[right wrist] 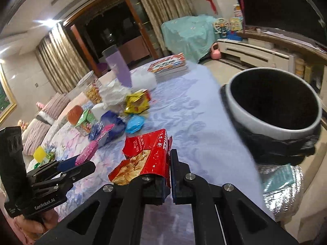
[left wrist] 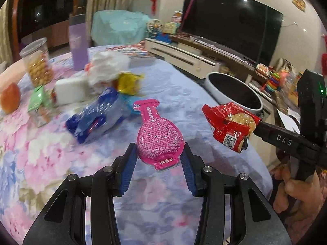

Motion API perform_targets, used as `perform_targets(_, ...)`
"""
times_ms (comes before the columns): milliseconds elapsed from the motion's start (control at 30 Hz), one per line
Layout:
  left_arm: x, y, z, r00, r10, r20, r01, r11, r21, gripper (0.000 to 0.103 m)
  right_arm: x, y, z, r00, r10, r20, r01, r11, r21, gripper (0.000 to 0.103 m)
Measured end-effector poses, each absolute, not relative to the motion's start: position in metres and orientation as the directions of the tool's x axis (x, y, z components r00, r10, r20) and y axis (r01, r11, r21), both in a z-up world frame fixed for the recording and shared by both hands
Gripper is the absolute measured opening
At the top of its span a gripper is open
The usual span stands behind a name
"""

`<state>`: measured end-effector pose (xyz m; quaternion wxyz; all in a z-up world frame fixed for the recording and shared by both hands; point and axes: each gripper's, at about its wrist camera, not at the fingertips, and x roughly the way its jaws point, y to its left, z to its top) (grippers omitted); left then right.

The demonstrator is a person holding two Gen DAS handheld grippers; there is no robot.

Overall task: Collect trash
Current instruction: 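Carry the pink packet and red chip bag over the white bin with both tools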

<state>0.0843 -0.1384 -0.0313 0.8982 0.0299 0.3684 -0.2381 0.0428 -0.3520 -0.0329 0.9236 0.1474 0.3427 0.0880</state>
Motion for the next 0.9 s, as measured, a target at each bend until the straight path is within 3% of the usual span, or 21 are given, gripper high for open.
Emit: perform_targets(900,0.102,-0.255,-0.013,0.526,-0.521,-0.672,0.631,0.769,-0.101,0.042,0.025,-0.476,-0.02,0.8,0.088,-0.593,0.161,0.921,0.354,0.004)
